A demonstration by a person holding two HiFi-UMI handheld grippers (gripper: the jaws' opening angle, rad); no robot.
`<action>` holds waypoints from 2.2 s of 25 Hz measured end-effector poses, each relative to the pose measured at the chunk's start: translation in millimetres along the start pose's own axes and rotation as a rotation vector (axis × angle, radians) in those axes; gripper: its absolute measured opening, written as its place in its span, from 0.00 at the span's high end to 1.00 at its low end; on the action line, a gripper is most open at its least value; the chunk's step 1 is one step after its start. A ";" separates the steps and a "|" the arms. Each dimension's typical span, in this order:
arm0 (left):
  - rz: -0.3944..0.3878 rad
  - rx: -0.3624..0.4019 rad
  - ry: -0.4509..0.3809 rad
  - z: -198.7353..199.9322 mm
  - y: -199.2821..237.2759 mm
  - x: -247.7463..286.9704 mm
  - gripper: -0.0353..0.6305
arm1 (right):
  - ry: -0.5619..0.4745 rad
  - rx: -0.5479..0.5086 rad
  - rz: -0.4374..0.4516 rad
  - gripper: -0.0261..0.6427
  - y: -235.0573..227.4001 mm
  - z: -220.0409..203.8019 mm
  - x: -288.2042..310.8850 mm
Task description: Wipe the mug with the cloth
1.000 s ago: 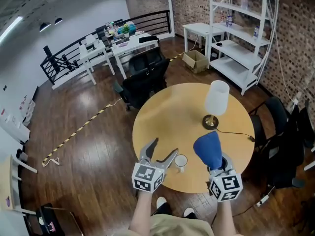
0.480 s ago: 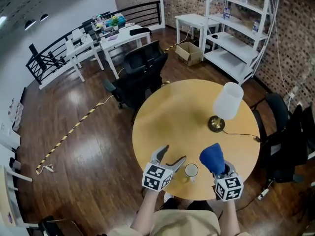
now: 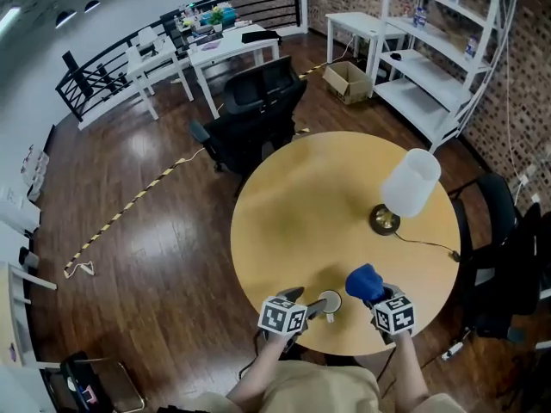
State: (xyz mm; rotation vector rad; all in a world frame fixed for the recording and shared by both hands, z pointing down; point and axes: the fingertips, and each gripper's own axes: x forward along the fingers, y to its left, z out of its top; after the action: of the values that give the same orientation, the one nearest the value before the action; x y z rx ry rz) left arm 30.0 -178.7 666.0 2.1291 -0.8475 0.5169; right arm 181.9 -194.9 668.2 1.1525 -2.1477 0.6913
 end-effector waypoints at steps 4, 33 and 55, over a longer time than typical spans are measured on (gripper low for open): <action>0.004 -0.112 0.035 -30.5 -4.1 23.3 0.50 | 0.121 -0.164 0.188 0.86 7.7 5.9 45.5; 0.425 -0.043 0.099 -51.0 33.7 62.8 0.88 | 0.552 -0.816 0.689 0.86 59.7 -81.0 103.6; 0.353 -0.195 0.066 -60.7 28.0 68.8 0.85 | 0.424 -0.632 0.603 0.86 102.5 -140.3 50.8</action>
State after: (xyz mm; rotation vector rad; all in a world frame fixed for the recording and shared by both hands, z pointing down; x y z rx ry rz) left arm 52.9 -172.2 758.9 1.7837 -1.1942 0.6506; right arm 107.6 -77.1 784.0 0.0141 -2.0911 0.3889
